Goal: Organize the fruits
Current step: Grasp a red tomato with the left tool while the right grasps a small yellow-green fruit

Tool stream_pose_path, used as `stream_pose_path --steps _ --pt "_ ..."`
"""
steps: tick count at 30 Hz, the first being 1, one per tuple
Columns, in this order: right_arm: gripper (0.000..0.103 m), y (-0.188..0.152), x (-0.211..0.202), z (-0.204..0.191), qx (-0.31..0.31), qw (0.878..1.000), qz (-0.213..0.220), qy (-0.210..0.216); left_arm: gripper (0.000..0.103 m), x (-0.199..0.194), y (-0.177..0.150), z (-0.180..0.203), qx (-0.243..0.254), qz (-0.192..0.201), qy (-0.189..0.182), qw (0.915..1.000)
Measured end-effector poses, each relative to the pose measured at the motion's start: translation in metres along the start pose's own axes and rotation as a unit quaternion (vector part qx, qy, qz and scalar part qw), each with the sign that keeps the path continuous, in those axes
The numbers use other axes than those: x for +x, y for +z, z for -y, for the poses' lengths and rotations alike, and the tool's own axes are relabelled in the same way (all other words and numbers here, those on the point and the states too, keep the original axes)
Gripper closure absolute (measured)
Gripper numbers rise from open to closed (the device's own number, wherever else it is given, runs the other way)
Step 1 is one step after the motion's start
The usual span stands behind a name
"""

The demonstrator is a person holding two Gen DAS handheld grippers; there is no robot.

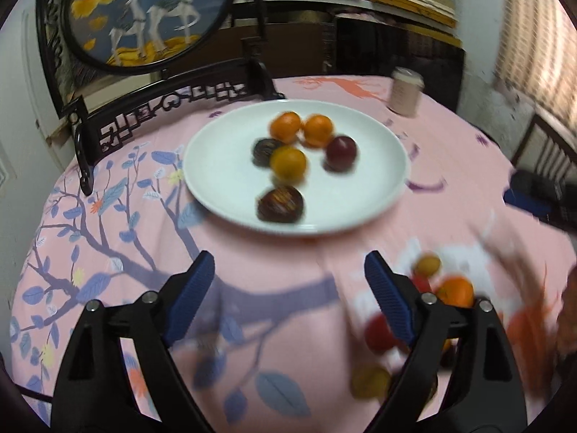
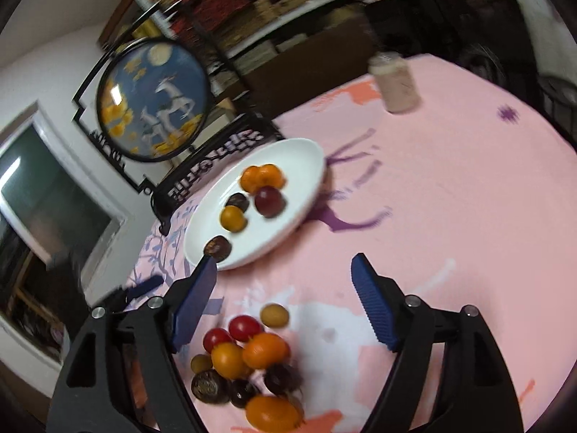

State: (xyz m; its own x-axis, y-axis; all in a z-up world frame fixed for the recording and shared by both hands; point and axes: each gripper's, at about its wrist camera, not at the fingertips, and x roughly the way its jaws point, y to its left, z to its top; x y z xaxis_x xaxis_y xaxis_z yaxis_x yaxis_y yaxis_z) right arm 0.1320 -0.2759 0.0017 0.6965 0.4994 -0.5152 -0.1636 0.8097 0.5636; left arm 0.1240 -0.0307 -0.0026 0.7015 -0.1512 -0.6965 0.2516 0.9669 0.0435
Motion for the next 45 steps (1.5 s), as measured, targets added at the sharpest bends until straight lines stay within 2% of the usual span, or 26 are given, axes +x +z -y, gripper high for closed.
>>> stream_pose_path --steps 3,13,15,18,20,23,24,26,28,34,39,42,43,45 --pt "0.026 -0.001 -0.007 0.013 0.029 1.000 0.004 0.006 0.014 -0.004 -0.012 0.010 0.018 -0.006 0.001 0.9998" --pt "0.025 -0.002 -0.005 0.012 0.026 1.000 -0.002 -0.004 0.013 -0.002 -0.022 0.018 0.023 -0.024 -0.039 0.9987" --pt "0.025 -0.002 -0.005 0.012 0.026 1.000 -0.002 -0.006 0.013 0.001 -0.023 0.020 0.029 -0.030 -0.037 0.9985" --pt "0.025 -0.001 -0.005 0.011 0.027 1.000 -0.003 -0.005 0.006 0.005 -0.024 0.019 0.030 -0.035 -0.024 0.9987" --pt "0.025 -0.001 -0.005 0.012 0.027 1.000 -0.003 -0.006 0.005 0.005 -0.023 0.010 0.019 -0.033 -0.011 0.9992" --pt "0.025 -0.001 -0.006 0.012 0.028 1.000 0.000 -0.006 0.006 -0.001 -0.021 -0.015 -0.012 -0.024 0.043 0.9987" --pt "0.025 0.000 -0.007 0.012 0.028 1.000 0.001 -0.005 0.006 -0.003 -0.022 -0.024 -0.029 -0.022 0.048 0.9982" --pt "0.025 0.000 -0.007 0.012 0.028 1.000 0.001 -0.002 0.006 -0.011 -0.023 -0.044 -0.072 -0.014 0.025 0.9970" --pt "0.025 -0.001 -0.007 0.012 0.027 1.000 0.000 -0.002 0.006 -0.018 -0.025 -0.048 -0.084 -0.004 0.012 0.9964" --pt "0.025 -0.001 -0.006 0.013 0.028 1.000 -0.002 -0.004 0.006 -0.014 -0.030 -0.012 -0.019 -0.007 -0.013 0.9997" --pt "0.025 -0.001 -0.004 0.014 0.029 1.000 -0.007 -0.006 0.006 -0.007 -0.035 0.015 0.036 -0.017 -0.025 0.9989" --pt "0.025 -0.001 -0.003 0.014 0.030 0.999 -0.010 -0.006 0.006 0.013 -0.038 0.018 0.048 -0.050 0.011 0.9975" --pt "0.025 -0.001 -0.003 0.014 0.031 0.999 -0.010 -0.006 0.005 0.017 -0.037 0.014 0.042 -0.055 0.011 0.9975" --pt "0.025 -0.001 -0.004 0.015 0.031 0.999 -0.009 -0.006 0.005 0.012 -0.035 0.005 0.023 -0.047 0.018 0.9985"
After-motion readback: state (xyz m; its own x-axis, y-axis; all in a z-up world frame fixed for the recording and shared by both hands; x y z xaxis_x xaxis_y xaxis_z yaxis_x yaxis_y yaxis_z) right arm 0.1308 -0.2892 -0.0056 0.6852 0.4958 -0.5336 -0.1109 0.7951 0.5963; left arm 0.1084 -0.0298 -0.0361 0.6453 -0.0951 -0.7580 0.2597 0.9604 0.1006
